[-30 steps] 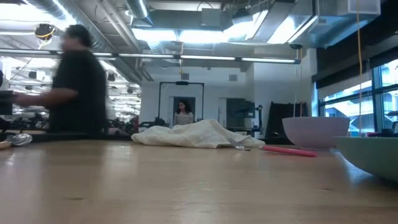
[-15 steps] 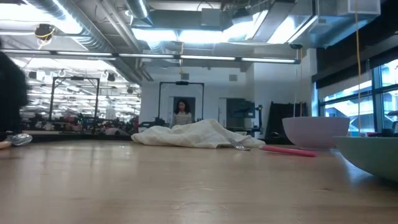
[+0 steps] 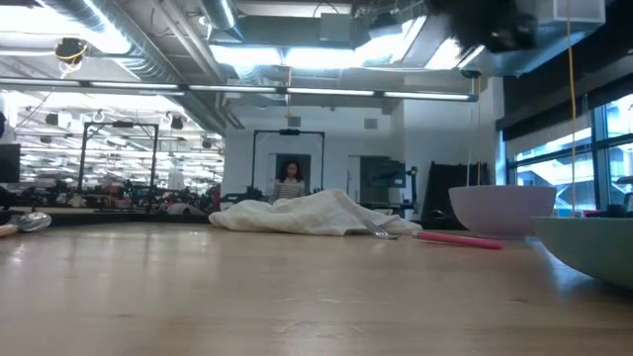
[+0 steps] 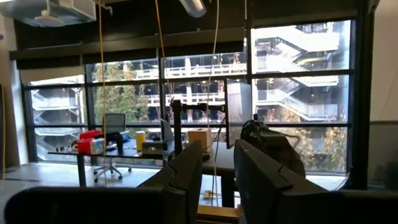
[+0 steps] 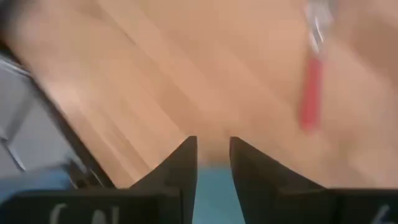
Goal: Set table place
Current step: Put the light blue plate on the center of the table
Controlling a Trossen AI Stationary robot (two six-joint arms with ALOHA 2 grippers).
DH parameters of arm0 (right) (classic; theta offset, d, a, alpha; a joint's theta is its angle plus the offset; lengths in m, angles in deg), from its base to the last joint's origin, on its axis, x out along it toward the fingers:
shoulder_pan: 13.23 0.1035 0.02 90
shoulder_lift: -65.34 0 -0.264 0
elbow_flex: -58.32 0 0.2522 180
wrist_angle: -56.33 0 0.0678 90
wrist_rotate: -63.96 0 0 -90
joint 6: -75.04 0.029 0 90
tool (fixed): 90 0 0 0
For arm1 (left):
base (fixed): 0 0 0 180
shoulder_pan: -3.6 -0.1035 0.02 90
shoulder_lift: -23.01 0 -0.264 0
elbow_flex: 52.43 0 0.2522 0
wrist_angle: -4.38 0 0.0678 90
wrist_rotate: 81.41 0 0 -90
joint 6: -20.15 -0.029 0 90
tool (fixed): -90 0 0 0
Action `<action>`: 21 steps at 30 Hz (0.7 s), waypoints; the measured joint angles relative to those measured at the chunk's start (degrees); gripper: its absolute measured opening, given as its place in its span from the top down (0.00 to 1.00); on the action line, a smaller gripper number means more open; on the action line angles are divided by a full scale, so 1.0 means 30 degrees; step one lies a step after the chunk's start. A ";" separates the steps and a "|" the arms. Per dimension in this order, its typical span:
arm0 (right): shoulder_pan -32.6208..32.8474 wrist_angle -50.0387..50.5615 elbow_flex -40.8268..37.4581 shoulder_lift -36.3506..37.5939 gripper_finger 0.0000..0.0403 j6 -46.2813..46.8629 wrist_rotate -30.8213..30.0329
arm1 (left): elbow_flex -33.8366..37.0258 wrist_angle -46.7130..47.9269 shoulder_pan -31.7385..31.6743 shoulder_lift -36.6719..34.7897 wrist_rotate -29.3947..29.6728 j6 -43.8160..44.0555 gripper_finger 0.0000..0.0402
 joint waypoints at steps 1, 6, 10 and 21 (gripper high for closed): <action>0.0173 0.0642 0.0000 -0.0339 0.76 0.0215 0.0706 | 0.0000 -0.0004 0.0000 0.0000 0.0000 0.0018 0.79; 0.0990 0.1468 0.0000 -0.2043 0.76 -0.0936 0.2721 | 0.0000 0.0066 0.0000 0.0000 0.0000 0.0018 0.79; 0.1569 0.1551 0.0000 -0.3483 0.76 -0.3239 0.3394 | 0.0000 0.0058 0.0000 0.0000 0.0000 0.0016 0.79; 0.1973 0.1929 0.0000 -0.6177 0.76 -0.7324 0.3184 | 0.0000 -0.0126 0.0000 0.0000 0.0000 0.0025 0.78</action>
